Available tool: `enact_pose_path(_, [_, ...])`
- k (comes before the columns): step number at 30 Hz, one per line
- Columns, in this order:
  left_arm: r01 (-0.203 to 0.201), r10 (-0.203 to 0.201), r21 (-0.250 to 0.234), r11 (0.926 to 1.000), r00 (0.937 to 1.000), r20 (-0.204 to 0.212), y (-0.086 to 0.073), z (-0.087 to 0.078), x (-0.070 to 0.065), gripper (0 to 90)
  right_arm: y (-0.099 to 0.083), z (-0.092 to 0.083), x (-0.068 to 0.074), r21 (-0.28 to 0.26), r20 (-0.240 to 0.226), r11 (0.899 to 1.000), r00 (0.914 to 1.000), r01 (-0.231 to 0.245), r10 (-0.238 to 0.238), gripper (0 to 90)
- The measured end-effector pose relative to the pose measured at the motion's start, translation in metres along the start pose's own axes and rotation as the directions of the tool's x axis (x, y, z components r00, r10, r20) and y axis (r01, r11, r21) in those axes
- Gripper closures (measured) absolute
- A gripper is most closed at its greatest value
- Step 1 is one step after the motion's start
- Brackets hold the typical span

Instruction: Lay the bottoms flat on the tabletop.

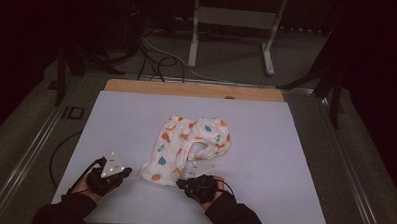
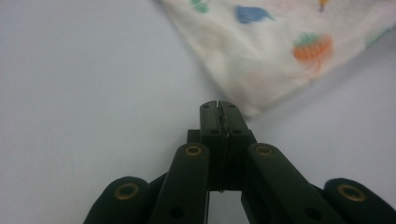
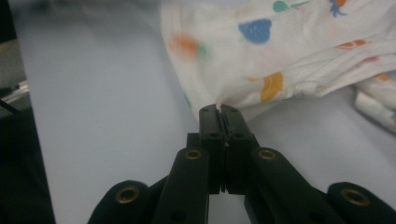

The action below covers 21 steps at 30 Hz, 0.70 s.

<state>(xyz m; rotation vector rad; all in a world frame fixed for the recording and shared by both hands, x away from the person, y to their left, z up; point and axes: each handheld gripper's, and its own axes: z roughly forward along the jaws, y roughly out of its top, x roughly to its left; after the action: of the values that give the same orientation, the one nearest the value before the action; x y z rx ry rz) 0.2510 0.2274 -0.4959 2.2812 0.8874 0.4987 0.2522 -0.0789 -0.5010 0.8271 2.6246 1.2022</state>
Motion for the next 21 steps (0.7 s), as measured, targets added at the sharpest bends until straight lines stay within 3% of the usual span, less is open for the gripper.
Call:
enact_pose_path(2, [0.032,-0.032,-0.004,0.9995,0.9994,0.014,-0.004,0.001,0.004,90.0,-0.002,0.003,-0.001,0.012,-0.005,1.0,1.0,-0.005,0.005,89.1])
enact_pose_path(11, [-0.005,0.005,-0.004,1.0,0.9965,0.084,0.0,0.011,-0.007,89.9,-0.014,0.005,-0.005,0.076,0.02,0.997,0.9997,-0.018,0.017,89.0])
enact_pose_path(17, [-0.032,0.029,0.015,0.9994,0.9915,0.127,0.0,0.014,-0.013,73.8,-0.017,0.001,-0.008,0.092,0.033,0.996,0.9993,-0.018,0.015,88.4])
enact_pose_path(21, [-0.033,0.03,0.016,0.9993,0.9884,0.149,0.0,0.017,-0.014,70.2,-0.017,-0.003,-0.01,0.094,0.01,0.995,0.9995,-0.031,0.03,83.1])
